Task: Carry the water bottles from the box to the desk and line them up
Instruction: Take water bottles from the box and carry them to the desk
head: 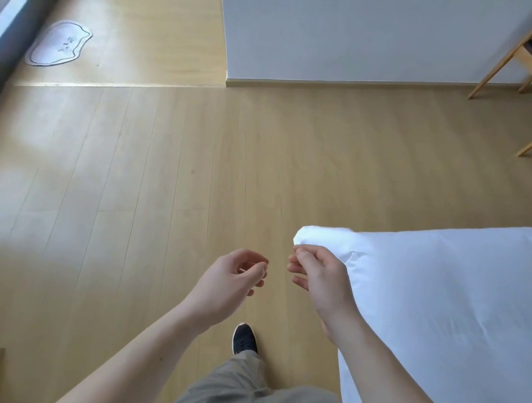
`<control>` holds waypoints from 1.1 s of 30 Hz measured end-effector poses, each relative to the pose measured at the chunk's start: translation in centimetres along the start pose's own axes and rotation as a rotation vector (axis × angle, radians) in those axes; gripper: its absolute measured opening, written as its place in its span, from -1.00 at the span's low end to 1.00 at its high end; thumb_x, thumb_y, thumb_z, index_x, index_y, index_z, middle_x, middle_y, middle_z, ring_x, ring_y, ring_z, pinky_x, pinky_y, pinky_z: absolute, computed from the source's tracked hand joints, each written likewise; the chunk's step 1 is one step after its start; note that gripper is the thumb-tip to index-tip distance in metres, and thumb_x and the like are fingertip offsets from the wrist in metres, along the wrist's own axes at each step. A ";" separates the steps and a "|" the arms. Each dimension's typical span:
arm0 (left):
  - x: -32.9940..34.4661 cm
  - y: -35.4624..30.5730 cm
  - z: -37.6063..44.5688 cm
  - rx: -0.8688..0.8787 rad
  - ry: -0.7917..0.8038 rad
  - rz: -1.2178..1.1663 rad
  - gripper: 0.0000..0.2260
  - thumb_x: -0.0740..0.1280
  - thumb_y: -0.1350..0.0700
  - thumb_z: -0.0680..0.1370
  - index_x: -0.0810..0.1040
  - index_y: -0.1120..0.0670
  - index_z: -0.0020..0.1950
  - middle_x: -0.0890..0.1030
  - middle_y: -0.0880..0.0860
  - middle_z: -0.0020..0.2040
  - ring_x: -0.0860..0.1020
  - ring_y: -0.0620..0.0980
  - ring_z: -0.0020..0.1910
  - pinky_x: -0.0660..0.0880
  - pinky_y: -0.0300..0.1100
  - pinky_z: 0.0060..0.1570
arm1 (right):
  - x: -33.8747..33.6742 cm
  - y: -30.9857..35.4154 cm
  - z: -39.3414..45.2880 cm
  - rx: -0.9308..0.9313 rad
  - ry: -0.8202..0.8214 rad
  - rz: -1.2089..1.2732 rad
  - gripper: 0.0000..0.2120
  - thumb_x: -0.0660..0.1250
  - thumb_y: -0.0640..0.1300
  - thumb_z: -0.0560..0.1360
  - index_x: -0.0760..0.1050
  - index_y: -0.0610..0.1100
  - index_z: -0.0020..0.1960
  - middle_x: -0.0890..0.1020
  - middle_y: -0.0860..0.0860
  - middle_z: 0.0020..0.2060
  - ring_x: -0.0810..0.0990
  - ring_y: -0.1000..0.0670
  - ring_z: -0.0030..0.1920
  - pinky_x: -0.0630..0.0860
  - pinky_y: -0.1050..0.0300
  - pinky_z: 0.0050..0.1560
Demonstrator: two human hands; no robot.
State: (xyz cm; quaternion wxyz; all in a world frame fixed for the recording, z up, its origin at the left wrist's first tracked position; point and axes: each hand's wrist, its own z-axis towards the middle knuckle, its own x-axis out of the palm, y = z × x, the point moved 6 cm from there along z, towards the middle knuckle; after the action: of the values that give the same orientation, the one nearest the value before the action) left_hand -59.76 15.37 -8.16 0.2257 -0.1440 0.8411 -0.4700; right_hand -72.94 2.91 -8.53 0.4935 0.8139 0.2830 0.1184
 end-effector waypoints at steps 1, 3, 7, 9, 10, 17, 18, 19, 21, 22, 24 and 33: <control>-0.8 -0.6 1.3 0.007 -0.002 0.004 -0.87 0.30 0.03 0.65 0.64 -0.10 0.08 0.72 -0.13 -0.08 0.69 -0.18 -0.06 0.65 -0.10 0.05 | 0.5 0.7 1.2 -0.002 -0.006 0.002 -0.85 0.28 -0.13 0.65 0.62 -0.11 0.07 0.70 -0.03 -0.06 0.69 -0.01 0.03 0.65 0.07 0.08; -2.4 -1.9 3.9 0.016 -0.007 0.005 -0.88 0.30 0.03 0.65 0.64 -0.09 0.08 0.72 -0.10 -0.06 0.69 -0.18 -0.06 0.65 -0.11 0.04 | 1.4 2.1 3.4 0.002 -0.022 0.011 -0.86 0.29 -0.13 0.64 0.62 -0.12 0.05 0.70 -0.03 -0.08 0.69 -0.02 0.01 0.65 0.06 0.07; -4.7 -4.3 8.3 0.044 -0.005 -0.004 -0.89 0.31 0.00 0.64 0.64 -0.12 0.07 0.71 -0.11 -0.06 0.68 -0.18 -0.06 0.65 -0.13 0.02 | 2.6 4.8 7.1 0.001 -0.037 0.031 -0.86 0.29 -0.13 0.64 0.63 -0.12 0.05 0.69 -0.02 -0.07 0.69 -0.01 0.01 0.64 0.06 0.06; -5.6 -5.2 10.5 0.047 -0.003 -0.004 -0.88 0.32 0.00 0.63 0.65 -0.13 0.07 0.71 -0.14 -0.06 0.69 -0.17 -0.05 0.65 -0.12 0.02 | 3.0 5.8 8.9 0.006 -0.051 0.035 -0.86 0.29 -0.13 0.64 0.63 -0.11 0.05 0.69 -0.03 -0.07 0.69 -0.02 0.02 0.64 0.07 0.05; -5.9 -5.6 11.6 0.049 -0.001 -0.004 -0.88 0.32 -0.01 0.63 0.65 -0.13 0.07 0.71 -0.16 -0.06 0.69 -0.17 -0.04 0.65 -0.11 0.02 | 3.1 6.3 9.9 0.006 -0.058 0.038 -0.86 0.29 -0.13 0.64 0.63 -0.11 0.05 0.69 -0.03 -0.07 0.69 -0.02 0.02 0.63 0.08 0.04; -7.6 -9.0 20.2 0.063 0.039 0.032 -0.87 0.32 -0.10 0.59 0.65 -0.19 0.06 0.70 -0.19 -0.05 0.68 -0.20 -0.03 0.63 -0.12 0.03 | 3.4 9.6 17.9 -0.003 -0.079 0.065 -0.85 0.31 -0.11 0.63 0.65 -0.10 0.03 0.71 -0.02 -0.08 0.70 -0.02 0.02 0.63 0.04 0.09; -7.8 -9.6 21.7 0.061 0.046 0.048 -0.85 0.31 -0.13 0.57 0.65 -0.20 0.05 0.70 -0.20 -0.05 0.67 -0.21 -0.02 0.62 -0.13 0.04 | 3.4 10.0 19.3 0.002 -0.087 0.074 -0.85 0.31 -0.11 0.63 0.65 -0.10 0.03 0.71 -0.03 -0.08 0.70 -0.02 0.02 0.63 0.04 0.08; -7.9 -10.2 23.1 0.060 0.052 0.066 -0.83 0.31 -0.15 0.55 0.66 -0.20 0.05 0.70 -0.22 -0.05 0.66 -0.23 -0.01 0.59 -0.16 0.04 | 3.4 10.3 20.8 0.010 -0.096 0.084 -0.85 0.31 -0.11 0.63 0.65 -0.10 0.03 0.71 -0.03 -0.08 0.70 -0.02 0.02 0.63 0.05 0.08; -8.3 -11.6 26.1 0.055 0.063 0.093 -0.79 0.30 -0.19 0.51 0.66 -0.21 0.04 0.70 -0.26 -0.04 0.64 -0.27 0.00 0.53 -0.23 0.01 | 3.4 11.0 23.7 0.034 -0.110 0.113 -0.85 0.31 -0.13 0.63 0.65 -0.10 0.01 0.71 -0.02 -0.10 0.70 -0.01 0.00 0.63 0.09 0.03; -8.5 -12.4 27.6 0.049 0.067 0.105 -0.77 0.29 -0.21 0.48 0.66 -0.22 0.03 0.69 -0.26 -0.05 0.63 -0.28 -0.01 0.50 -0.26 -0.01 | 3.4 11.5 25.2 0.045 -0.114 0.129 -0.85 0.31 -0.13 0.63 0.65 -0.10 0.01 0.71 -0.02 -0.11 0.70 0.00 -0.01 0.62 0.11 0.00; -8.8 -14.0 30.8 0.026 0.071 0.128 -0.74 0.28 -0.26 0.43 0.67 -0.24 0.00 0.70 -0.24 -0.06 0.63 -0.27 -0.02 0.51 -0.25 -0.03 | 3.4 12.8 28.3 0.061 -0.117 0.149 -0.85 0.32 -0.13 0.62 0.65 -0.13 0.01 0.71 -0.01 -0.12 0.70 0.00 -0.03 0.63 0.12 -0.01; -8.5 -22.5 43.3 0.037 0.088 0.194 -0.76 0.26 -0.29 0.40 0.64 -0.34 -0.02 0.71 -0.23 -0.04 0.66 -0.21 0.01 0.61 -0.05 0.12 | 1.6 20.3 40.6 0.048 -0.127 0.176 -0.87 0.34 -0.10 0.61 0.65 -0.10 -0.02 0.71 0.05 -0.16 0.71 0.01 -0.05 0.65 0.05 0.03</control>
State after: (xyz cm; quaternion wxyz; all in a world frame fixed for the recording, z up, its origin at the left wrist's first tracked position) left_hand -29.50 -23.75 -6.61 0.2355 -0.0367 0.8514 -0.4672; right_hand -45.48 -33.20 -10.66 0.4784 0.8531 0.1814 0.1024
